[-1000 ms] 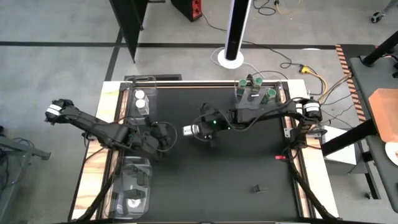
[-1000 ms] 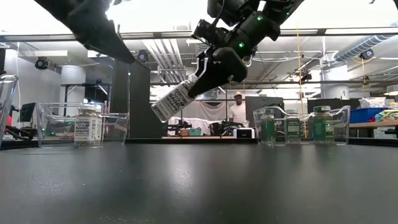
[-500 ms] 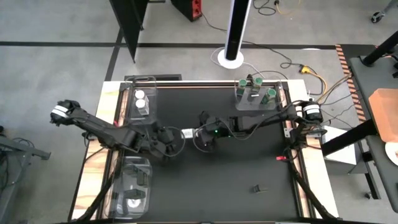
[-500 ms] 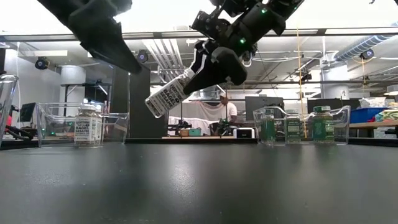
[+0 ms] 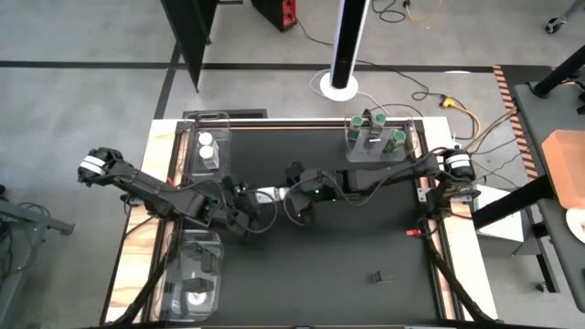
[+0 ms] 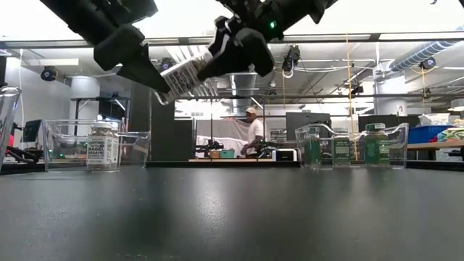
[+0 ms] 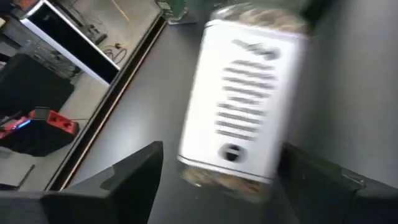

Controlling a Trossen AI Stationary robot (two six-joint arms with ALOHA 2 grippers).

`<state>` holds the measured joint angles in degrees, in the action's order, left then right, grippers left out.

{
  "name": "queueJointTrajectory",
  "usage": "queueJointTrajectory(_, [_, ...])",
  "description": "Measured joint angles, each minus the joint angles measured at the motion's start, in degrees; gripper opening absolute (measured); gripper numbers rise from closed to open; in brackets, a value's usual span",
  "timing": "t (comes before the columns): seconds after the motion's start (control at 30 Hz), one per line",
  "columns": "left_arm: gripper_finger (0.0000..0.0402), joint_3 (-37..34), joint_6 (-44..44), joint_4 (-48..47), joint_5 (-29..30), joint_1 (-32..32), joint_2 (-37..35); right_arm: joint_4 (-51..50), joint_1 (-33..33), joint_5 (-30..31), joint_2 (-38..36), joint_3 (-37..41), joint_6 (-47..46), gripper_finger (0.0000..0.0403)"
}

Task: Sort spices by type
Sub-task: Put the white seasoning bottle into the top left transparent bin

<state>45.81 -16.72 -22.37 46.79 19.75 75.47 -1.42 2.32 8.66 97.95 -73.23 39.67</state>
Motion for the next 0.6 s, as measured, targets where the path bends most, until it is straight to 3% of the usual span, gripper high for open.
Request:
queueJointTrajectory(0.3, [0.0268, -0.05, 2.55, 1.78, -2.55, 0.07, 0.25, 0.08, 1.7, -2.6, 0.22, -1.16, 3.01, 0.0194])
queueJointTrajectory(0.5, [0.0181, -0.31, 4.89, 2.89, -3.21, 0.09, 0.25, 0.33, 1.73, -2.89, 0.22, -1.29, 2.72, 0.0194])
queueJointTrajectory(0.6, [0.0178, -0.62, 5.05, 3.13, -3.3, 0.09, 0.27, 0.29, 1.71, -2.99, 0.22, -1.29, 2.23, 0.0207])
